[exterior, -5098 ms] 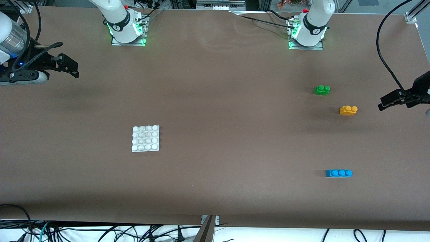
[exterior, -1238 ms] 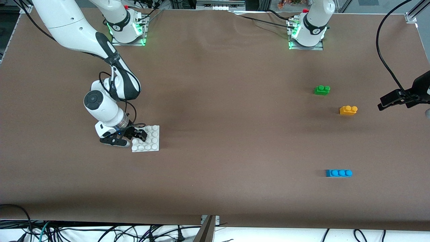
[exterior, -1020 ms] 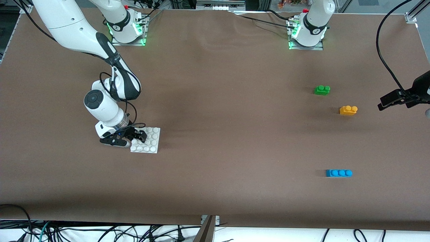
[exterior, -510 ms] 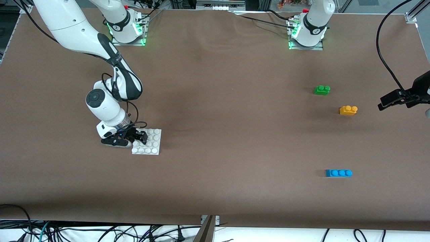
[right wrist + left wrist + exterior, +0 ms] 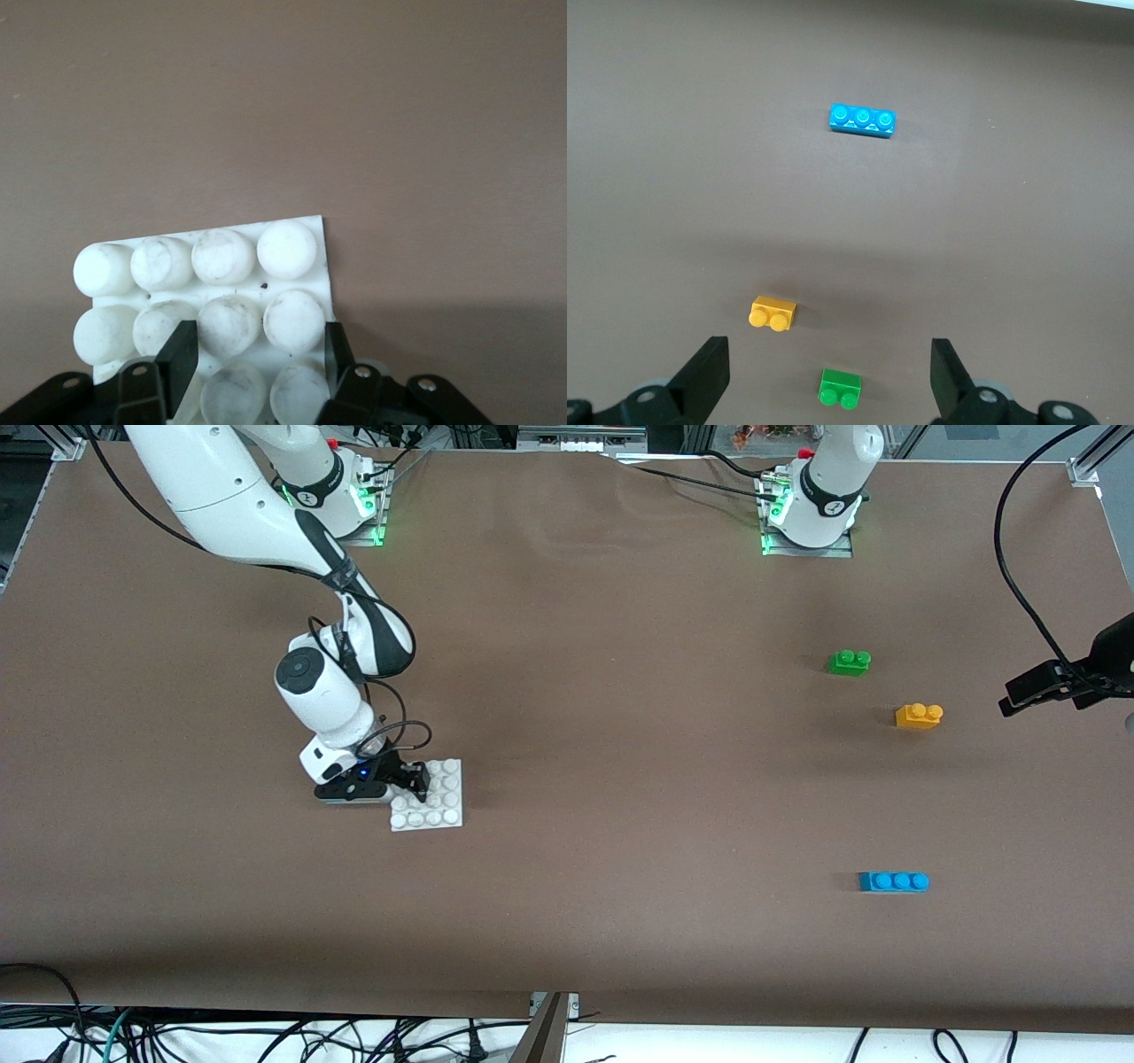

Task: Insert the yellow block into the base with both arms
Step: 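Slide the white base plate toward the table middle with the right gripper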

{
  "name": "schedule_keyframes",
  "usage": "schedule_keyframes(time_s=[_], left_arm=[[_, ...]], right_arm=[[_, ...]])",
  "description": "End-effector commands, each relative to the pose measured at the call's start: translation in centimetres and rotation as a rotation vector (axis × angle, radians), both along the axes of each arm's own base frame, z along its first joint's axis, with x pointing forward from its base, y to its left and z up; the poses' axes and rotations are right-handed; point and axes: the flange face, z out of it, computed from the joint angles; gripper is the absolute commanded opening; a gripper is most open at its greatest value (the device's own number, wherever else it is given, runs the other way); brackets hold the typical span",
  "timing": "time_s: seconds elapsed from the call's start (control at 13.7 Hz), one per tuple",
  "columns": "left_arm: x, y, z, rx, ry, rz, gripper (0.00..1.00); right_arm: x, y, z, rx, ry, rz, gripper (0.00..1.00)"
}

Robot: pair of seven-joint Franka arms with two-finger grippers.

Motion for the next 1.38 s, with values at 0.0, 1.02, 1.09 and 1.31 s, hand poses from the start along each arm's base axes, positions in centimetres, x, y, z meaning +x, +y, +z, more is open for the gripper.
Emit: schedule_keyframes(time_s=[0.0, 1.02, 1.09, 1.31], left_arm=[[-0.1, 0.1, 0.5, 0.019, 0.002, 0.001, 1.00], [-0.2, 0.0, 0.3, 0.017, 0.016, -0.002, 1.00], [-0.2, 0.0, 0.3, 0.019, 0.016, -0.002, 1.00], [-0.2, 0.0, 0.4, 0.018, 0.014, 0.000, 1.00]], right_arm=[[0.0, 3.2, -0.4, 0.028, -0.012, 0.000, 0.64], [-3.1, 20.2, -3.8, 0.154, 0.011, -0.030, 0.64], [-3.3, 21.4, -3.9, 0.165, 0.008, -0.029, 0.64], [-4.6, 24.8, -4.3, 0.191, 0.010, -0.023, 0.64]])
